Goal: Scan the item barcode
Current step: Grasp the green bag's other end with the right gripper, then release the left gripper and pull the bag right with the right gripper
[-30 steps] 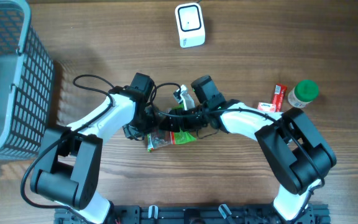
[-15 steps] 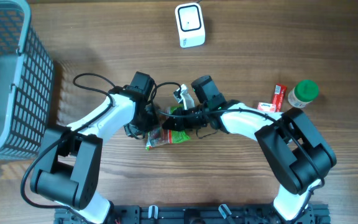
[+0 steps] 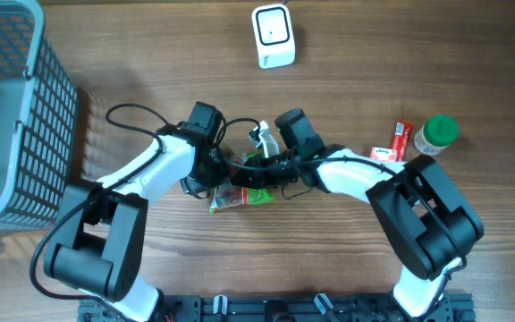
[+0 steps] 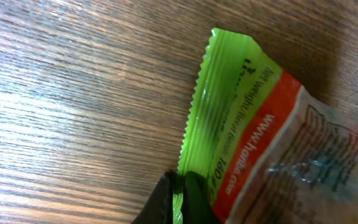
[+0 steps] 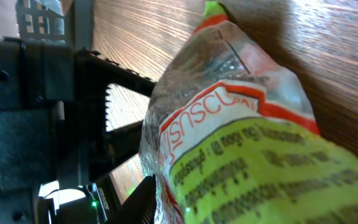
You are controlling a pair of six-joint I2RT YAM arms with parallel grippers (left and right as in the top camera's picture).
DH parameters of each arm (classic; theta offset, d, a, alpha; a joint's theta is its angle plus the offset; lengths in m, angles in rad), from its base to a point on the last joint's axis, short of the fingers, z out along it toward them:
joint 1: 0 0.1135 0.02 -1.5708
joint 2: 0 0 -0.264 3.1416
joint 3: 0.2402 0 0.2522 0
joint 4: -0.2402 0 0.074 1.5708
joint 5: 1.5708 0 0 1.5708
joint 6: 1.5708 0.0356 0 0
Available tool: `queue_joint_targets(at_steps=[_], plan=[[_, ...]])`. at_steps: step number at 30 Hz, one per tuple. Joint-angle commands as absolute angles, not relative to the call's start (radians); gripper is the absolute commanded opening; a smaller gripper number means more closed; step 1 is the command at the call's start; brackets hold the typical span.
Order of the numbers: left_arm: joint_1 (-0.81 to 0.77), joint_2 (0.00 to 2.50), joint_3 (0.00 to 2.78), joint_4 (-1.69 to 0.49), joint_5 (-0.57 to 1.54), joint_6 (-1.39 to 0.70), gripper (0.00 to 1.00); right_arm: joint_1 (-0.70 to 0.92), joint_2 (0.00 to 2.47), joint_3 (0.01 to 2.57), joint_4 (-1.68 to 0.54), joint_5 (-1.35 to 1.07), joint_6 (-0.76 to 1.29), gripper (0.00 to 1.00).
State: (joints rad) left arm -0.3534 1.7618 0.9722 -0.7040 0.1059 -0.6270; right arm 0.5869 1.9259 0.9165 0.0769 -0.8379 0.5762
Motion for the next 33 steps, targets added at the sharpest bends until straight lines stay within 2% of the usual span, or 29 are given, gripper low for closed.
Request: queue_joint_targets(at_steps=[1,5,9,12,14,15,17,19,23,31,33], plan=[[-0.395,1.781,0.962,-0.683,0.175,-0.638,0.04,0.629,1.94,0.909,0.113,-0.878,0.595,0.24],[-0.408,1.781,0.961,-0.672,0.173,-0.638,0.04,0.638,1.94,0.909,0.112,-0.878,0.604,0.24],[-0.408,1.781,0.961,-0.669,0.167,-0.638,0.04,0.638,1.94,0.909,0.112,-0.877,0.603,0.04],[-0.408,1.781,0.961,-0.668,0.167,-0.637,0.04,0.638,1.94,0.908,0.112,-0.854,0.596,0.05],[-0.408,1.78,0.961,-0.669,0.157,-0.633,0.04,0.638,1.94,0.908,0.102,-0.853,0.575,0.15],[-0.408,1.775,0.961,-0.669,0.134,-0.632,0.04,0.638,1.94,0.908,0.083,-0.855,0.575,0.15],[-0.405,1.758,0.963,-0.669,0.067,-0.63,0.04,0.631,1.94,0.908,0.032,-0.854,0.574,0.15],[-0.391,1.715,0.977,-0.677,-0.03,-0.58,0.05,0.607,1.94,0.908,-0.025,-0.855,0.542,0.04],[-0.353,1.624,1.019,-0.702,-0.167,-0.554,0.08,0.574,1.939,0.908,-0.046,-0.855,0.487,0.04],[-0.191,1.451,1.04,-0.609,-0.216,-0.553,0.21,0.524,1.811,0.915,-0.103,-0.862,0.328,0.04],[-0.144,1.446,1.04,-0.585,-0.215,-0.553,0.45,0.509,1.746,0.93,-0.172,-0.862,0.26,0.04]])
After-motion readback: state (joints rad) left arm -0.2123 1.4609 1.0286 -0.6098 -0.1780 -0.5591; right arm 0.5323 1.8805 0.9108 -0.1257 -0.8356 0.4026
